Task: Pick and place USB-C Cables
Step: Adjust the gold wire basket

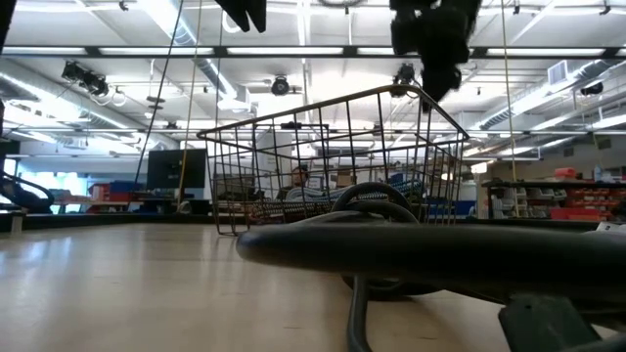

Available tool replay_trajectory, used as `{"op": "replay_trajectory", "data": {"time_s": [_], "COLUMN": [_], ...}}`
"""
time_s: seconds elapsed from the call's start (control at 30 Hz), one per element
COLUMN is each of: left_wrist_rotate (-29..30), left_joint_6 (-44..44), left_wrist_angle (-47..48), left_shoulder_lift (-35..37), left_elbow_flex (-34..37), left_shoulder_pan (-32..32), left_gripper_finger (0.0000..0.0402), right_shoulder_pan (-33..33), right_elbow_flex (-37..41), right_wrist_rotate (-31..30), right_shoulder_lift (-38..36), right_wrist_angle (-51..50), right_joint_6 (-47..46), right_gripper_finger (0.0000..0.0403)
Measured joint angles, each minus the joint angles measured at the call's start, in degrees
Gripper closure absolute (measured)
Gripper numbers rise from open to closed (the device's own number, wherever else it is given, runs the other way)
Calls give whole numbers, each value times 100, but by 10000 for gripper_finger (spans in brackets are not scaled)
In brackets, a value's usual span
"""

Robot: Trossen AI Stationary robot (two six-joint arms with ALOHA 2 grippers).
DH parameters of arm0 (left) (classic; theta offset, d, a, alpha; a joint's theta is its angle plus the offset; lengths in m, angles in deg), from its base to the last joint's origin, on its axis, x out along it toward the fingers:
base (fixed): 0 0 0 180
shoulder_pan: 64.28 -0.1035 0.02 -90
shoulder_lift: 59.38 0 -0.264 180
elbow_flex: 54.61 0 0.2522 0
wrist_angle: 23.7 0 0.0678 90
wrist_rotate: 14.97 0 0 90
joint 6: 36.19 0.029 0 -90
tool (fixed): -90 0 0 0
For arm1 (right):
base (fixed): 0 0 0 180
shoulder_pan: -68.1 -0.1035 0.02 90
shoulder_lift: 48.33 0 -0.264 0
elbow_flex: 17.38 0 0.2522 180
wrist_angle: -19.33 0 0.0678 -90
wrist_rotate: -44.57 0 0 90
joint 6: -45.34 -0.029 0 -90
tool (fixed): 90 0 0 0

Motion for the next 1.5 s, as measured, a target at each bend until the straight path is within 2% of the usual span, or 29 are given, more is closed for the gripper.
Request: {"op": "replay_trajectory", "data": {"time_s": [0.13, 0.27, 0.57, 1.13, 1.5], "left_wrist_rotate": [0, 0, -2, 29, 35], "left_joint_6": [12, 11, -18, -60, -62], "left_wrist_angle": [0, 0, 0, -145, -243], "left_shoulder_lift": [-2, -2, -2, -4, -4], "left_elbow_flex": [0, 0, 0, 0, 0], "left_shoulder_pan": [-11, -11, -11, -11, -11], "left_gripper_finger": [241, 241, 241, 241, 241], "right_shoulder_pan": [-82, -131, -252, -167, 147], "right_elbow_flex": [658, 962, 1213, 1342, 2113], "right_wrist_rotate": [-46, -99, 55, 0, -7], "right_shoulder_lift": [0, 0, -2, -2, -4], "right_wrist_angle": [378, 657, 1325, 1372, 1596], "right_joint_6": [-133, -289, -338, 132, 464], "right_gripper_finger": [241, 231, 226, 227, 227]}}
